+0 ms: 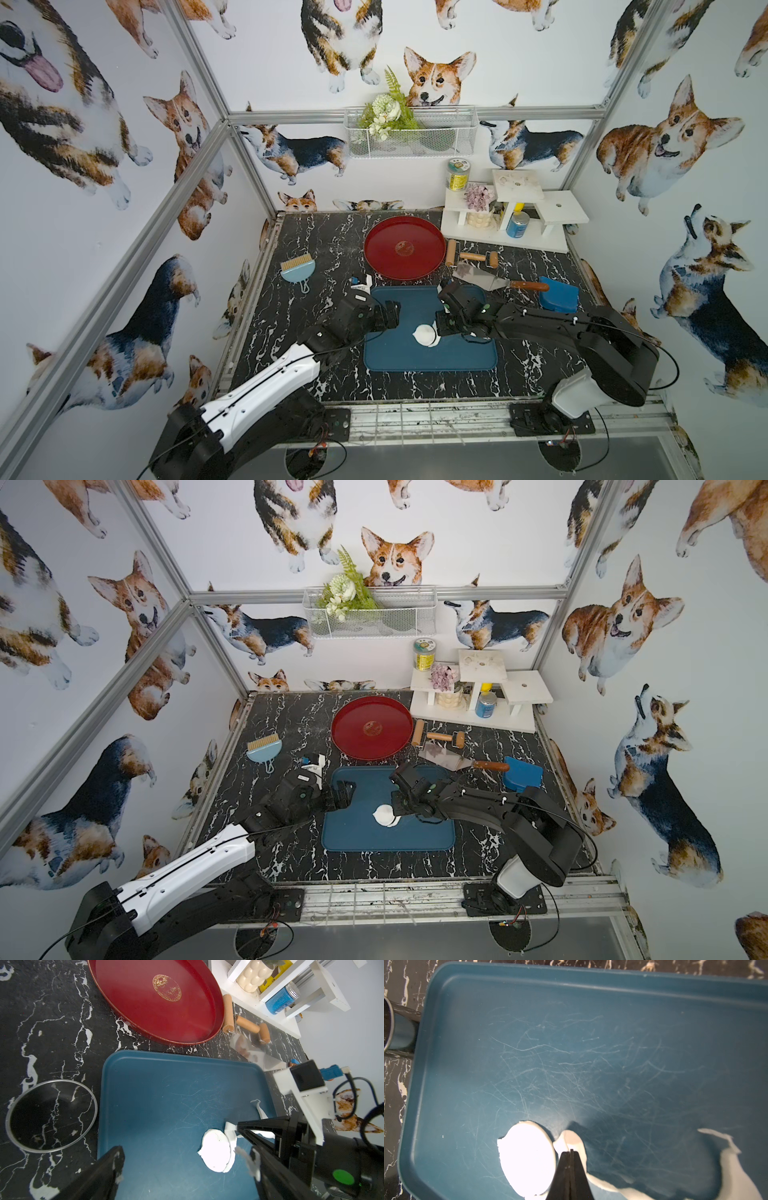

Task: Roll out the dumpling wrappers from the dough
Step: Remove the dumpling wrapper from the work surface.

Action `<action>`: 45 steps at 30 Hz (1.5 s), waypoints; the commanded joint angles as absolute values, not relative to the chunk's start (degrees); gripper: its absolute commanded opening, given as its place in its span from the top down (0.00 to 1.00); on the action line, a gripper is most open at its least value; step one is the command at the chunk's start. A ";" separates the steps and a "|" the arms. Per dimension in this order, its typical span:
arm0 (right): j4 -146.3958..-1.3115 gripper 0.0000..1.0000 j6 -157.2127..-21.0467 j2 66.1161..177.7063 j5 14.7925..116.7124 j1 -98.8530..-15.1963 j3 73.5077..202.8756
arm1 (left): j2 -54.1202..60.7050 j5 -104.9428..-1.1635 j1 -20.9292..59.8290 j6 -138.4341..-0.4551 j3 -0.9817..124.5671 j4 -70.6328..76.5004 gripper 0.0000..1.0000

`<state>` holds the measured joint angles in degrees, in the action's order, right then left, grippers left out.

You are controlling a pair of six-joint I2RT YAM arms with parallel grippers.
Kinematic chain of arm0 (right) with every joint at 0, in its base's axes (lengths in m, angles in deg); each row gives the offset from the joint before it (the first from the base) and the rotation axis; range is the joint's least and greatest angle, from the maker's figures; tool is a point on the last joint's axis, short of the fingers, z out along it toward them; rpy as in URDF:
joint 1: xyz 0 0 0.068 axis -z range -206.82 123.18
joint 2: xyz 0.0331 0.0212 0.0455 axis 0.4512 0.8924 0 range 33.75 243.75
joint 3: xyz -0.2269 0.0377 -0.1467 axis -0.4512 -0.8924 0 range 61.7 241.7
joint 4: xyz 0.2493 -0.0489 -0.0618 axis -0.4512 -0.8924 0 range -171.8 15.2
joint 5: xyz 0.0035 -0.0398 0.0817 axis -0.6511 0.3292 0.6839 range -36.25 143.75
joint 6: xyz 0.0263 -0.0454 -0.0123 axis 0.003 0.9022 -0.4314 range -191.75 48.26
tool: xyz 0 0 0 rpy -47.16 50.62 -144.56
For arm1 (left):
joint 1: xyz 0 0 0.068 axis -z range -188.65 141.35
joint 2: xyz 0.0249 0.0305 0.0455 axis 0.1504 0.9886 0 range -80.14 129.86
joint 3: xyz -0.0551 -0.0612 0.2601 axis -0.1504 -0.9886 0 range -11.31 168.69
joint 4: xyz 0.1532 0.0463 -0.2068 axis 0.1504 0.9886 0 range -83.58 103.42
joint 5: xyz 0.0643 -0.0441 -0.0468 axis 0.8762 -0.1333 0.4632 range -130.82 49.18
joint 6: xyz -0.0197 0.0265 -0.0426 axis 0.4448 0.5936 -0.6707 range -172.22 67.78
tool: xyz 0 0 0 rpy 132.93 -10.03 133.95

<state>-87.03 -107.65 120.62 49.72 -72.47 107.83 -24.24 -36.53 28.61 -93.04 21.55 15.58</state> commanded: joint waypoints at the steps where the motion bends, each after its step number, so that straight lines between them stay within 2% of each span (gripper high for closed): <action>1: -88.42 0.94 -108.61 119.13 48.58 -72.46 106.91 | -24.17 -36.52 28.61 -93.27 21.29 14.38 0.00; 14: -89.87 0.94 -111.66 111.48 48.47 -72.45 101.14 | -23.44 -36.61 28.61 -93.43 21.38 13.80 0.00; 25: -91.92 0.92 -114.54 99.79 52.97 -72.52 96.28 | -22.83 -36.61 28.57 -93.27 21.56 13.54 0.00; 34: -96.78 0.92 -115.23 92.53 48.66 -72.52 96.49 | -23.01 -36.78 28.62 -93.53 21.55 13.53 0.00; 41: -98.50 0.92 -113.97 91.41 43.44 -71.98 98.96 | -23.42 -36.62 28.62 -93.53 21.58 14.04 0.00; 45: -96.91 0.91 -112.15 92.35 44.26 -68.92 99.49 | -23.35 -36.70 28.61 -93.50 21.78 14.21 0.00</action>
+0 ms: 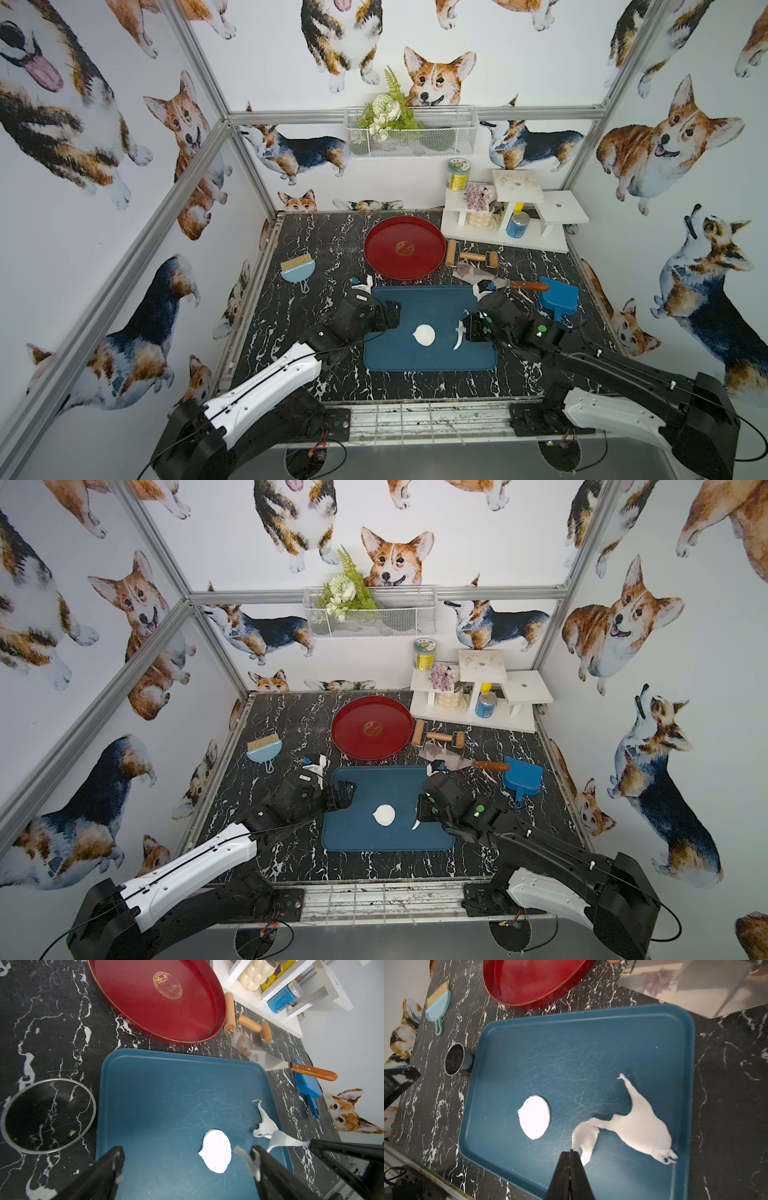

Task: Roll out the dumpling wrappers from the dough
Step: Remove the dumpling wrapper from the work surface.

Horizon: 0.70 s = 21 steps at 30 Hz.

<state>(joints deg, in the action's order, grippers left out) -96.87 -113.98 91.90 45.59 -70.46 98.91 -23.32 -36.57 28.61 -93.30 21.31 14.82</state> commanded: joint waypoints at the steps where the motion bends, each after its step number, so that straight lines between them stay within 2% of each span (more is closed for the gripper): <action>1: -96.40 0.91 -111.62 92.85 44.97 -67.63 99.49 | -23.32 -36.77 28.62 -93.53 21.82 14.15 0.00; 6: -92.54 0.91 -108.35 95.67 47.44 -63.07 98.54 | -23.36 -36.69 28.62 -93.53 21.91 14.15 0.00; 12: -89.79 0.86 -107.42 101.77 48.83 -61.96 97.13 | -22.77 -36.65 28.61 -93.45 22.08 14.07 0.00; 14: -89.28 0.82 -107.57 102.95 48.36 -61.83 96.65 | -22.59 -36.77 28.57 -93.36 22.17 14.01 0.00; 18: -88.77 0.67 -108.12 104.19 47.81 -60.72 96.07 | -22.09 -37.13 28.62 -93.27 22.30 13.78 0.00; 21: -88.88 0.61 -107.97 103.76 47.93 -59.48 96.15 | -22.10 -37.06 28.57 -93.18 22.41 13.80 0.00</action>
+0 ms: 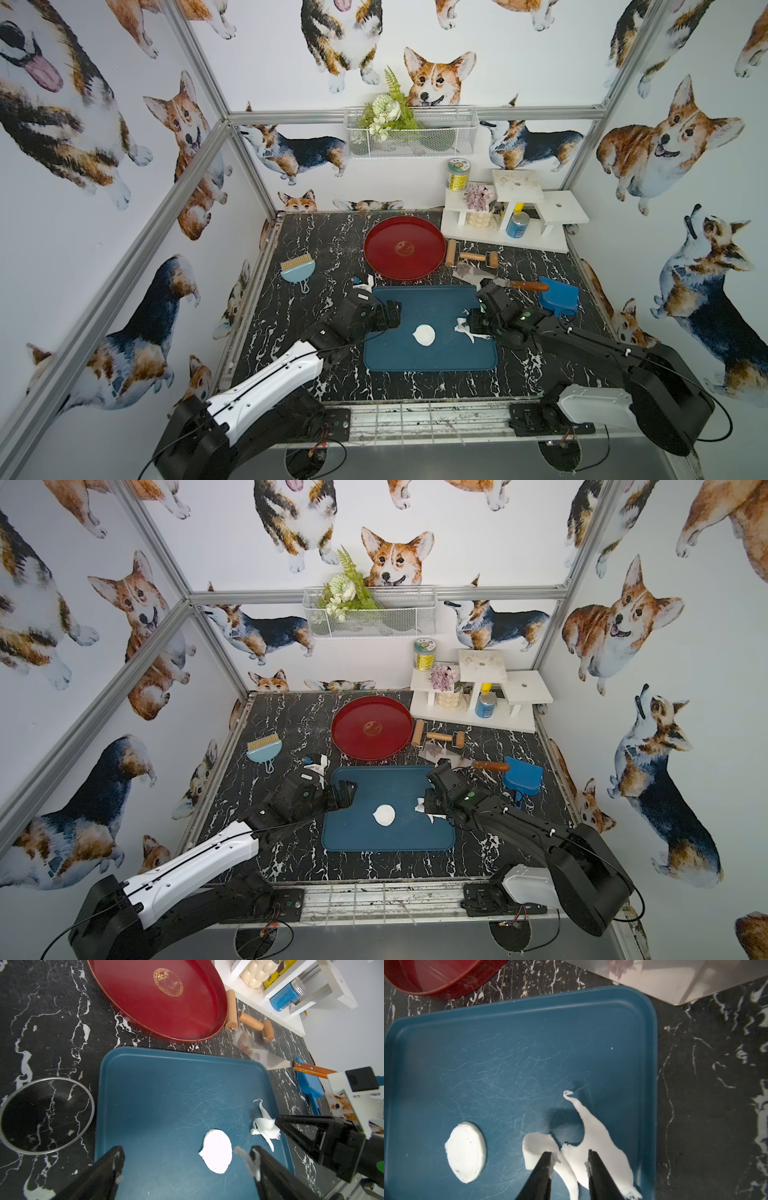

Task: Roll out the dumpling wrappers from the dough
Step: Remove the dumpling wrapper from the work surface.

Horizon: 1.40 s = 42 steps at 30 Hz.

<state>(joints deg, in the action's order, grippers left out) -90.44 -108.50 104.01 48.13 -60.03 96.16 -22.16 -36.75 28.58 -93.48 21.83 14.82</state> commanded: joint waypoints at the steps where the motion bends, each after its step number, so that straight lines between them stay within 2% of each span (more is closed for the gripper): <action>1: -88.80 0.60 -107.67 103.35 48.24 -59.21 96.23 | -22.21 -37.02 28.62 -93.26 22.34 13.86 0.00; 6: -87.71 0.55 -106.83 100.25 51.73 -59.03 96.83 | -22.55 -37.03 28.62 -93.36 21.82 13.71 0.00; 14: -87.29 0.57 -108.28 95.67 56.58 -57.66 97.30 | -19.85 -41.17 28.65 -90.93 23.56 11.89 0.00; 19: -84.26 0.58 -110.66 93.61 65.87 -53.53 95.70 | -16.34 -44.41 29.03 -89.76 25.19 10.49 0.00; 29: -83.46 0.54 -110.51 94.76 72.98 -51.81 95.45 | -12.38 -45.88 29.79 -89.52 26.96 9.66 0.00; 42: -83.79 0.44 -111.02 93.24 74.25 -50.47 98.06 | -12.33 -45.24 30.11 -89.53 27.15 10.18 0.00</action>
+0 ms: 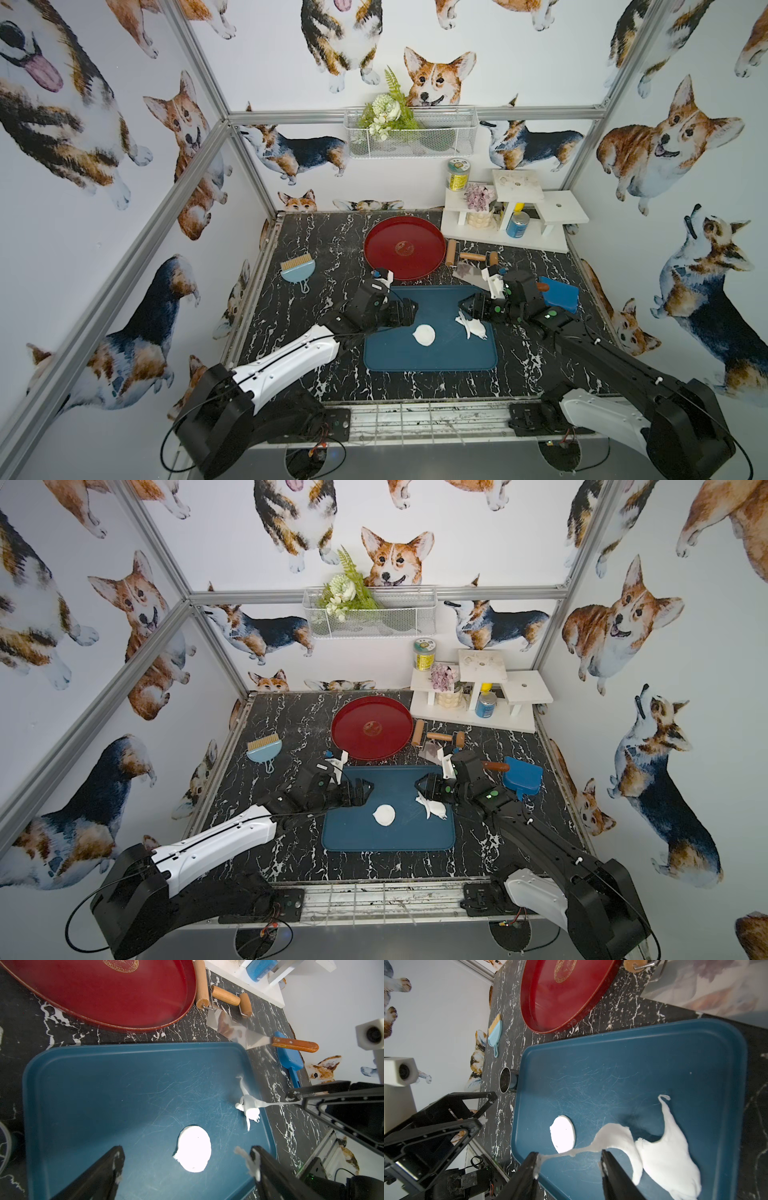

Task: Roll out the dumpling wrappers from the dough
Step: Remove the dumpling wrapper from the work surface, then pick up the spatula from the center of the board.

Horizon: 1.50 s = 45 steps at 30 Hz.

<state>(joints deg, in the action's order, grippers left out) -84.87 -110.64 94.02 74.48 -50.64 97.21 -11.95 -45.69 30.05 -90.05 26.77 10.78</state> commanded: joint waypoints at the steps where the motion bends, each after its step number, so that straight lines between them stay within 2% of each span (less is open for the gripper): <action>1: -83.85 0.42 -110.97 93.01 74.02 -50.40 98.29 | -12.44 -45.11 30.11 -89.49 27.15 10.30 0.00; 10: -85.35 0.38 -110.15 90.26 68.38 -50.37 100.97 | -12.81 -44.49 30.11 -89.40 27.35 10.87 0.00; 18: -89.59 0.38 -110.34 86.66 57.46 -49.04 100.97 | -15.38 -41.84 30.17 -89.58 27.37 12.23 0.00; 28: -93.00 0.38 -108.48 88.38 69.46 -29.43 97.28 | -20.03 -38.63 30.07 -89.84 27.17 14.53 0.00; 29: -92.74 0.34 -108.40 88.33 70.15 -27.87 96.36 | -20.27 -38.46 30.00 -89.86 26.98 14.46 0.00; 38: -84.35 0.33 -110.27 91.19 75.37 -17.22 89.86 | -20.96 -38.44 29.78 -89.76 25.97 13.75 0.00; 45: -73.38 0.35 -111.54 97.32 74.49 -12.88 89.21 | -21.51 -38.36 29.32 -89.63 25.26 13.12 0.00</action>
